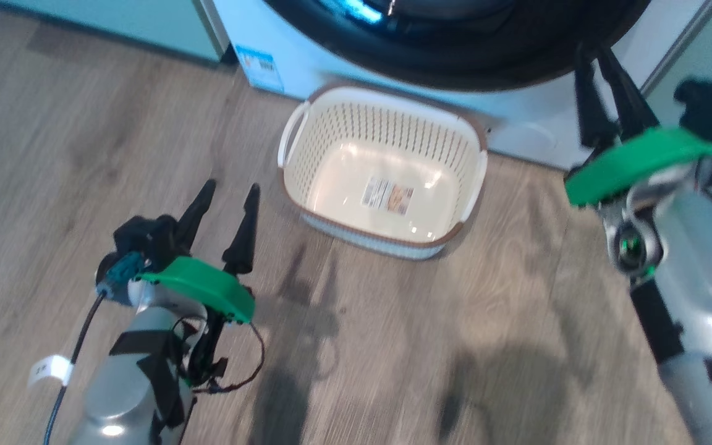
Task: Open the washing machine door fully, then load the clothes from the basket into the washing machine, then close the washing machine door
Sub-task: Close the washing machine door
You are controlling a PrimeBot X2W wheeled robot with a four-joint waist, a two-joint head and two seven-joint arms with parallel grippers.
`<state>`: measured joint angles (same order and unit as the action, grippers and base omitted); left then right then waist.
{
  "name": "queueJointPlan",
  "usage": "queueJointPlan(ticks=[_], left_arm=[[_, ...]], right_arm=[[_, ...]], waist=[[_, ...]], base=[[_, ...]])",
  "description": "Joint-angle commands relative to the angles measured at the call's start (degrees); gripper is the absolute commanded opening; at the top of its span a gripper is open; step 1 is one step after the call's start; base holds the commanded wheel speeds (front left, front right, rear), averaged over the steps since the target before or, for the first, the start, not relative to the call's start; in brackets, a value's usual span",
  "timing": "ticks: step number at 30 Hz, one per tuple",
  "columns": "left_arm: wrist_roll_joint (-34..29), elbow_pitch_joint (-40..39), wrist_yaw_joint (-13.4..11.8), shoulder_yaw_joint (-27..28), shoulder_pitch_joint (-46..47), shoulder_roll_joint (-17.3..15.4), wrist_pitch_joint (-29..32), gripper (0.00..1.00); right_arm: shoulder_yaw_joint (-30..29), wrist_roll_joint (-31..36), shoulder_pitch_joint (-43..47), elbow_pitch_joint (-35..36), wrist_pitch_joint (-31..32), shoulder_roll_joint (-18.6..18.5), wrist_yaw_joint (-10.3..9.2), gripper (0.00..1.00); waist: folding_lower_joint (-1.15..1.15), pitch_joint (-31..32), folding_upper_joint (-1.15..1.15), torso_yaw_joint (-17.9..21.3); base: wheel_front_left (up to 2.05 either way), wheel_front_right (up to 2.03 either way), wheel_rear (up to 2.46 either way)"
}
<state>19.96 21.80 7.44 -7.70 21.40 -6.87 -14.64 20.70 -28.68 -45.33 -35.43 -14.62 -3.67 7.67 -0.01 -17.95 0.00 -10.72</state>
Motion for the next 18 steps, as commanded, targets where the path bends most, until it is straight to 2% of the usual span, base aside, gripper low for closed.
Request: queueJointPlan(ticks=[1, 5, 8, 12, 18], left_arm=[[-0.46, -0.97, 0.04, 2.23, 0.09, -2.33, -0.36, 1.00], [0.01, 0.92, 0.04, 3.03, -1.31, -3.64, -0.36, 1.00], [0.15, 2.02, 0.04, 3.51, -2.35, -4.77, -0.36, 1.00], [0.94, 2.39, 0.04, 4.20, -4.79, -5.93, -0.36, 1.00], [1.29, 1.98, 0.04, 3.43, -7.25, -7.82, -0.36, 1.00]], right_arm=[[-0.22, 0.09, 1.64, 2.49, -0.38, 0.79, -0.19, 1.00], [-3.36, 1.87, 8.26, 5.22, -0.38, 0.62, -0.19, 1.00], [-6.89, 6.22, 13.54, 8.23, -0.38, 0.16, -0.19, 1.00], [-11.35, 8.74, 21.50, 12.61, -0.38, 0.51, -0.19, 1.00], [-16.19, 12.30, 30.67, 17.45, -0.38, 0.71, -0.19, 1.00]], waist=[[0.01, 3.91, 0.00, 1.33], [0.01, 7.98, 0.00, 2.73], [0.01, 11.04, 0.00, 4.02], [0.01, 14.87, 0.00, 6.23], [0.01, 17.61, 0.00, 8.84]], base=[[0.00, 0.00, 0.00], [0.00, 0.00, 0.00], [0.00, 0.00, 0.00], [0.00, 0.00, 0.00], [0.00, 0.00, 0.00]])
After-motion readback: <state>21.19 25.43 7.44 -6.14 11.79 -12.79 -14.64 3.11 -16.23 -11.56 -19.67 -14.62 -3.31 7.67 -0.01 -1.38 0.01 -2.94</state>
